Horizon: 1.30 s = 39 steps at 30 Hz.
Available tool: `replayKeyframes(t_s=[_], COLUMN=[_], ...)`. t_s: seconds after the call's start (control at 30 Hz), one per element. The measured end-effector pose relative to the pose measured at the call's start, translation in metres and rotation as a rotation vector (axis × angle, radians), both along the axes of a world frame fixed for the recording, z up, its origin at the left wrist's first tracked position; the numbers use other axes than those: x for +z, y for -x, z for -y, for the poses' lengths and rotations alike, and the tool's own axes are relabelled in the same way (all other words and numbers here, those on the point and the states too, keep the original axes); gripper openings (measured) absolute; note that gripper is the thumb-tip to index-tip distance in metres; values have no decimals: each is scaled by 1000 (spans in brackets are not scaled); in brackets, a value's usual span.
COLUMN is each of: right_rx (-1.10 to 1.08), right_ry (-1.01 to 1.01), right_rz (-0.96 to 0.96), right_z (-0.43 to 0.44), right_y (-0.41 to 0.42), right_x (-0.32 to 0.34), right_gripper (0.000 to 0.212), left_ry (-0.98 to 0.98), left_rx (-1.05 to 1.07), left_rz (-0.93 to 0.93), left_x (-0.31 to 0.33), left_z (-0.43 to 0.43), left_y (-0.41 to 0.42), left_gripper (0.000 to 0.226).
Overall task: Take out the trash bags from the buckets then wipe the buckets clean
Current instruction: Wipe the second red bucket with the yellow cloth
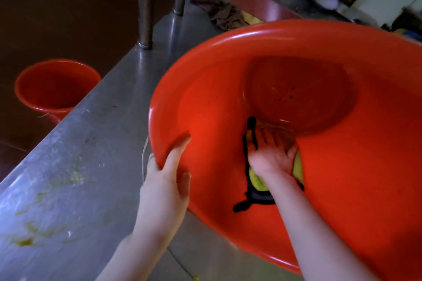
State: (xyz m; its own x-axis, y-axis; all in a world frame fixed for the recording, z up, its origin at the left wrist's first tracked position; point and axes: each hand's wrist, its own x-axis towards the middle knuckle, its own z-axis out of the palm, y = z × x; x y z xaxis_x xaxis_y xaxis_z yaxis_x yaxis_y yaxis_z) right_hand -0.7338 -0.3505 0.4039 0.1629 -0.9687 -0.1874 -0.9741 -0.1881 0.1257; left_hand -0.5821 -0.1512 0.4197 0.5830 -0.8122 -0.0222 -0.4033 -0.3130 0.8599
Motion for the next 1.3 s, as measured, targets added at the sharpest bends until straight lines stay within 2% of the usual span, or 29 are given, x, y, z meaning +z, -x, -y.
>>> replayKeyframes(t_s=[0.17,0.27,0.37,0.47,0.57,0.77,0.8,0.93,1.1,1.17,1.3], right_rx=[260,390,300,90,-86,-29,-14,8,50,78,142], right_ry=[-39,-14,-1,14,-25,-16,-15,-45,-44,-33,-31], right_rz=[268,326,318,321,329,325,329,324,271,268,207], right_z=[-86,-131,-110,-46,12,25,24,24,24,22,20], right_y=[-35,-50,-54,-60,-70,-75,-73,-70,-69,-66,-58], right_x=[-2,-6,-9,-14,-13,-22,-21,-20,-18,-17,-18], right_gripper=[57,59,60,55,55,55,54,54,55,55,56], left_ry=[22,36,49,68,86,85,54,-113,156,182,161], left_rx=[89,74,50,41,32,-2,-28,-36,116,114,27], left_rz=[-28,-64,-47,-67,-95,-158,-107,340,681,697,471], left_x=[-14,-23,-27,-29,-30,-20,-15,19,56,58,39], left_z=[5,1,-6,-11,-10,-22,-29,-50,-25,-13,-10], left_y=[9,-1,-2,0,2,9,9,2,-41,-59,-67], left_gripper=[72,65,73,81,80,82,82,71,69,75,82])
